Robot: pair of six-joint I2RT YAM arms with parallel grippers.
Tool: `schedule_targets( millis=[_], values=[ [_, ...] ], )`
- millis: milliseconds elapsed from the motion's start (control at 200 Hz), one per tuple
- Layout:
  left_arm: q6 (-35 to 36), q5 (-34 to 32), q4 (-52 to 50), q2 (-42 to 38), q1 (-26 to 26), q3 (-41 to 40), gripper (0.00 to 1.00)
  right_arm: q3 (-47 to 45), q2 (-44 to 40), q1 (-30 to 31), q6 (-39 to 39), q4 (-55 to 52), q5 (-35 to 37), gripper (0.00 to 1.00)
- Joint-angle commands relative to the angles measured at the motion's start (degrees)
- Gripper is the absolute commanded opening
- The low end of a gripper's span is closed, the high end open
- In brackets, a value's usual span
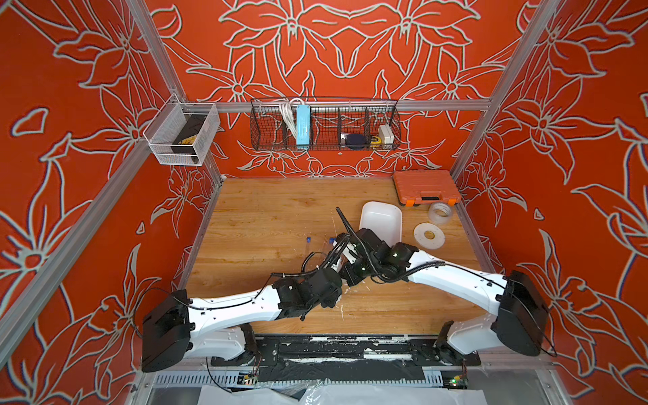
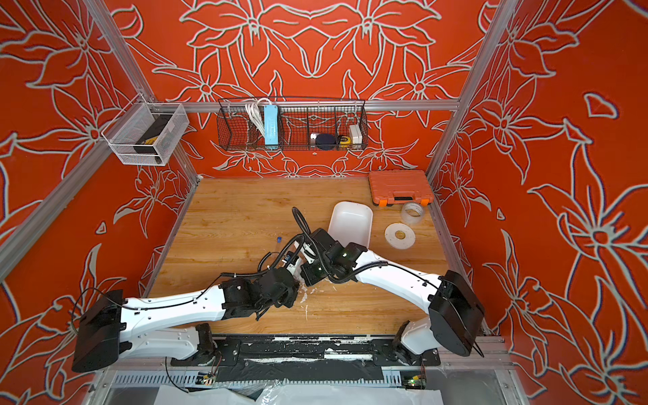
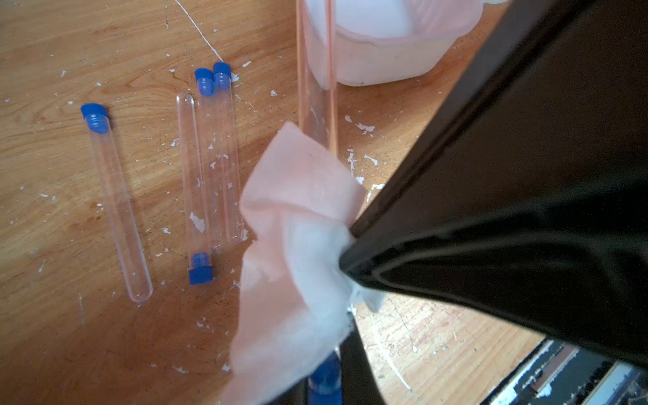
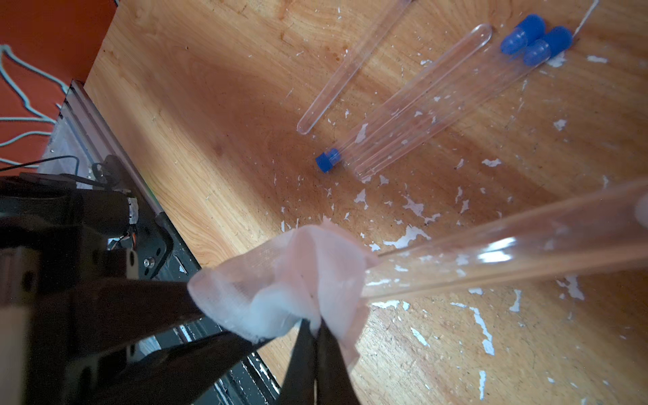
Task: Wipe the exteriors of test tubes
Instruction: Wipe the dirt from the test tube.
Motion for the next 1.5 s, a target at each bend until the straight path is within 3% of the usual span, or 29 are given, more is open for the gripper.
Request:
schedule_targets(
  millis=[0, 330, 766, 1496],
  values=[
    [-0.3, -0.6, -0.5, -1.3, -0.6, 1.0, 0.06, 2.4, 1.8, 0.1, -0.2, -0.7, 2.9, 0.0],
    [-1.2, -1.5, -1.7, -1.1, -0.6, 0.4, 0.06, 4.8, 2.6, -2.8, -3.4, -3.9, 5.7, 0.0],
    [-1.0, -1.8, -2.8, -1.8, -0.6, 1.0, 0.06, 10.6, 4.2, -11.1, -10.4, -8.6, 4.8, 0.0],
    [-0.5, -1.8, -1.7, 0.6, -0.7, 2.2, 0.06, 8.6, 3.9, -7.6, -7.2, -8.0, 1.6, 0.0]
  ],
)
